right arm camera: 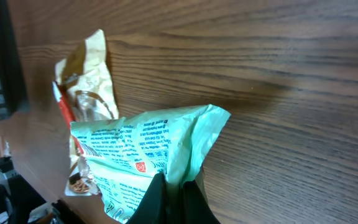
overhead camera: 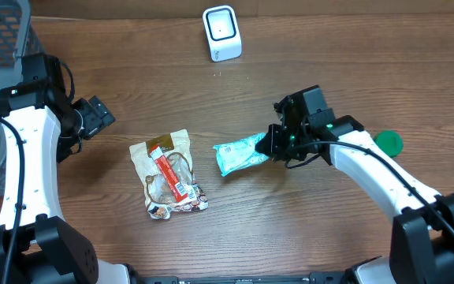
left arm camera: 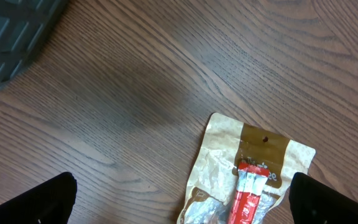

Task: Scan the item barcode
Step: 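Lift the teal pack with the right gripper toward the center, then bring the left gripper to the teal pack and grasp its end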

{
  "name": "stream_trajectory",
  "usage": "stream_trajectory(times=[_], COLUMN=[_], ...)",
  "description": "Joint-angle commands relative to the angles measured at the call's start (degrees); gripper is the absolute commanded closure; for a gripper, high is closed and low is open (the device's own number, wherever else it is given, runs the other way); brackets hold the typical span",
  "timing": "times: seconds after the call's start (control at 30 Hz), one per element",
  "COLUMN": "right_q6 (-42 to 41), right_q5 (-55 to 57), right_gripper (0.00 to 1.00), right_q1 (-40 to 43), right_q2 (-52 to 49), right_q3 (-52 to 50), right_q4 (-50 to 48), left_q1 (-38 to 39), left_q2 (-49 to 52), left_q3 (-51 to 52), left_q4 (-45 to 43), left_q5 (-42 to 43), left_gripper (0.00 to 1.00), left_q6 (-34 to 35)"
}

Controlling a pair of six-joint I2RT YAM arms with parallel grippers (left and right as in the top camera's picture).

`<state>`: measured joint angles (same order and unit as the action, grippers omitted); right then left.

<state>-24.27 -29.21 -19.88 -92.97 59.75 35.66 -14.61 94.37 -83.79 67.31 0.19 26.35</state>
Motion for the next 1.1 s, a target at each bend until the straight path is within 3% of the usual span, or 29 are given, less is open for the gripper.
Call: stream_trajectory(times=[0.0,0.27,0.4,0.5,0.57,0.67,1.07], right_q6=[0.76,0.5,0.52,0.5,0.31,0.31,-0.2], right_q5=[-1.55,-1.86,-3.34,-5.01,-6.8,-10.29,-23.21], right_gripper=[0.96,0.96,0.96,0.96,0.96,0.96,0.96], right_q1=[0.46,0.46,0.46,0.46,0.46,0.46,0.46], right_q2=[1.79,1.79,1.79,1.79,1.79,1.79,1.79], right_q3=[1.62,1.62,1.62,1.62,1.62,1.62,1.62], right_q4=[-0.04,0.0,0.0,-0.17,-1.09,-2.69,-7.3], left_q1=[0.39,0.39,0.44,1.03,3.39,6.91,25.66], left_q2=[0.02,0.02,0.02,0.02,0.02,0.02,0.02], left_q3=[-1.14,-1.14,-1.14,-0.94,-0.44,0.28,1.14], left_q4=[-0.09,-0.11,-3.3,-2.1,-0.48,-0.02,-5.84], left_q5=[-0.24,-0.22,9.01,22.01,30.99,35.98,37.13], left_gripper=[0.0,0.0,0.0,0.0,0.0,0.0,0.04], left_q6=[-1.07,-0.96,2.73,-3.08,-11.23,-17.53,-18.67])
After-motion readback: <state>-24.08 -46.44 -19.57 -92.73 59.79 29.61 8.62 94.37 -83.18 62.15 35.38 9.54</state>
